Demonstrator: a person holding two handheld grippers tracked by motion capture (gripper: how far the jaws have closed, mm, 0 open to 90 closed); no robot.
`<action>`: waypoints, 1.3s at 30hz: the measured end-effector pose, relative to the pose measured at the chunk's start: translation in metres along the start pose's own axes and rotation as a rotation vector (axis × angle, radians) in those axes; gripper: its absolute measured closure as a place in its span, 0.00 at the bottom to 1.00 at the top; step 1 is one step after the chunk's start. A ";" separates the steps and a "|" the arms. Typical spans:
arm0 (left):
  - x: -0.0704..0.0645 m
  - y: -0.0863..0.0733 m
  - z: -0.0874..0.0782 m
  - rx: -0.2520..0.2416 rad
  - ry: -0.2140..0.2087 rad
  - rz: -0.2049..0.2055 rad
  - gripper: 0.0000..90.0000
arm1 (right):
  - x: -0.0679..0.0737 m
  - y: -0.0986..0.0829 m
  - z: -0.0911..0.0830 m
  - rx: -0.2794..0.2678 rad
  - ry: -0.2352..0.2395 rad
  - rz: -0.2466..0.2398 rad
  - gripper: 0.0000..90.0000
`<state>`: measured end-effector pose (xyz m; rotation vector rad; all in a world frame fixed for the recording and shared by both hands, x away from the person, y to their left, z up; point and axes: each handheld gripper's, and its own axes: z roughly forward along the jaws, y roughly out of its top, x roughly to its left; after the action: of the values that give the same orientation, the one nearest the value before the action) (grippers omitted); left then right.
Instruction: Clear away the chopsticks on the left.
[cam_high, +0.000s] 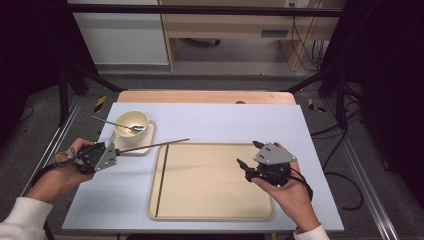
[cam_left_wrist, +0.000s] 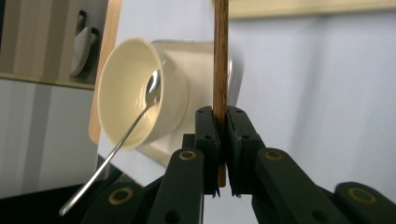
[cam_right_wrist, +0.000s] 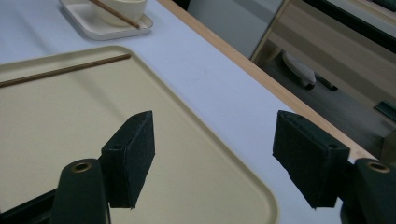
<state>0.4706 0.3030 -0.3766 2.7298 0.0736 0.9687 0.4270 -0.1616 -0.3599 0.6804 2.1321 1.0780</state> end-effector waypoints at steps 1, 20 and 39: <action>-0.001 0.005 0.001 -0.003 -0.002 0.010 0.93 | 0.001 0.007 0.000 0.015 0.015 -0.018 0.33; -0.013 0.061 0.015 -0.031 -0.042 0.136 0.93 | 0.031 0.065 0.038 0.186 0.236 -0.252 0.45; -0.025 0.082 0.019 -0.052 -0.068 0.192 0.93 | 0.069 0.077 0.094 0.318 0.387 -0.355 0.61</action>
<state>0.4608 0.2166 -0.3865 2.7574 -0.2270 0.9111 0.4628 -0.0268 -0.3594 0.2179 2.6655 0.7258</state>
